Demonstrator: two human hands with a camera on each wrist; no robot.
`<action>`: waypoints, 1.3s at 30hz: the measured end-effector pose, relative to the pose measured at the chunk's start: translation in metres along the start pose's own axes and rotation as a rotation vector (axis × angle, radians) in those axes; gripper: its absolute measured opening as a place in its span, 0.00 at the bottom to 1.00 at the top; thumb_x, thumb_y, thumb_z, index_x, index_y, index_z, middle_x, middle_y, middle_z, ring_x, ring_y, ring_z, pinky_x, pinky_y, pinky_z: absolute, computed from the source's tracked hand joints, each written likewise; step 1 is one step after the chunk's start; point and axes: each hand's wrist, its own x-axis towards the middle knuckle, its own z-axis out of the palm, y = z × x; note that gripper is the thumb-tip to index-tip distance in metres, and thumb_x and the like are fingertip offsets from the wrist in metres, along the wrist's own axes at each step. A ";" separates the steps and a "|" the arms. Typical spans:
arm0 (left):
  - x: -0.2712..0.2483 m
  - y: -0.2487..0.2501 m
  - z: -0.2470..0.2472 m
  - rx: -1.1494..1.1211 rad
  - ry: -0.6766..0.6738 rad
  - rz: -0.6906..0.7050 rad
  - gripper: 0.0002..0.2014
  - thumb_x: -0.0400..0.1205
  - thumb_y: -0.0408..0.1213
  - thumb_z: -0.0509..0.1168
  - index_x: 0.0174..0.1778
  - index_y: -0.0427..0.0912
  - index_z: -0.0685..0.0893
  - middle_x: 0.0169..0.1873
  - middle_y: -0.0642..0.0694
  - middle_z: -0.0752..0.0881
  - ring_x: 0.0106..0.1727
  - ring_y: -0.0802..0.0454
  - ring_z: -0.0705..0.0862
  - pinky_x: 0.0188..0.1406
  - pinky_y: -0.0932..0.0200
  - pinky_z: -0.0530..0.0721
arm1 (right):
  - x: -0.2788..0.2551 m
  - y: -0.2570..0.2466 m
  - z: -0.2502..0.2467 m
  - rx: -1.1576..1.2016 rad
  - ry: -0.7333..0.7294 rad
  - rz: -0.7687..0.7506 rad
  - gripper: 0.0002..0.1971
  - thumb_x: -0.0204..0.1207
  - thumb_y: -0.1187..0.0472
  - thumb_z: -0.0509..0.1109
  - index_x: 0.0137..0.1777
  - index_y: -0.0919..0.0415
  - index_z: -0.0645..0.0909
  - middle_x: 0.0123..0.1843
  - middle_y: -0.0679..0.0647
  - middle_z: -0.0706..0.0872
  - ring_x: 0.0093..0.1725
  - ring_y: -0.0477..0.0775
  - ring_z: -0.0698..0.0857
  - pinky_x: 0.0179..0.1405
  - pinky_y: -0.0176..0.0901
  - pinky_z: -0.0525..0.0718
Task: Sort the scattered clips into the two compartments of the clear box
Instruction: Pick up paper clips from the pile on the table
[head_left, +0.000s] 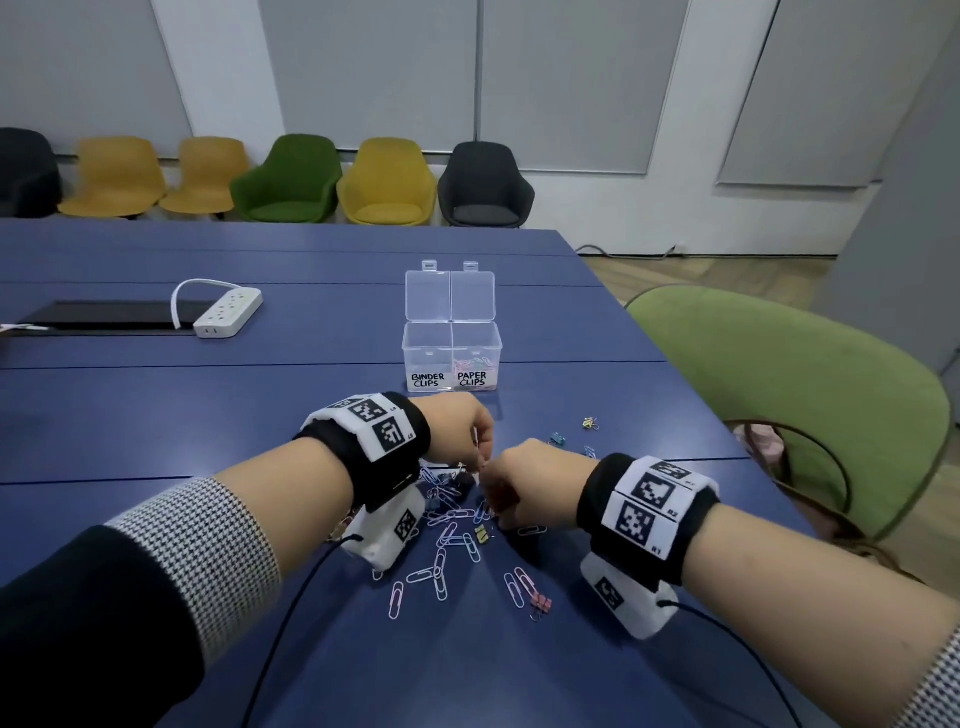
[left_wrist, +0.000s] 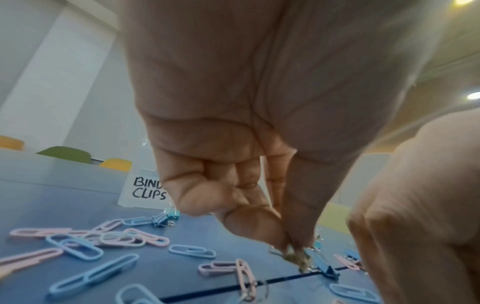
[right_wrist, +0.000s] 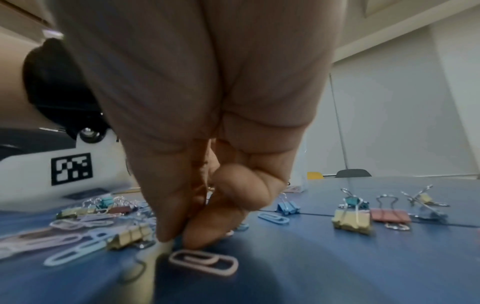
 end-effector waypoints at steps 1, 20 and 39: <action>0.002 0.000 -0.001 -0.034 0.011 -0.006 0.06 0.76 0.31 0.68 0.47 0.41 0.87 0.28 0.59 0.80 0.29 0.63 0.77 0.33 0.67 0.77 | -0.001 0.001 0.000 0.008 -0.003 0.000 0.09 0.74 0.64 0.70 0.53 0.63 0.83 0.53 0.58 0.88 0.52 0.59 0.84 0.47 0.43 0.79; 0.039 0.043 0.008 -0.036 -0.049 -0.161 0.12 0.74 0.43 0.73 0.46 0.39 0.87 0.37 0.42 0.90 0.34 0.45 0.86 0.46 0.53 0.89 | -0.027 0.096 -0.023 0.195 0.122 0.435 0.09 0.69 0.65 0.73 0.33 0.54 0.77 0.30 0.45 0.80 0.29 0.42 0.78 0.29 0.34 0.74; -0.003 0.019 0.015 0.213 -0.102 0.132 0.15 0.78 0.35 0.64 0.59 0.49 0.86 0.57 0.48 0.85 0.57 0.48 0.84 0.57 0.57 0.81 | -0.010 0.047 -0.009 -0.103 -0.076 0.214 0.25 0.79 0.68 0.57 0.70 0.45 0.79 0.47 0.51 0.65 0.50 0.57 0.73 0.53 0.42 0.72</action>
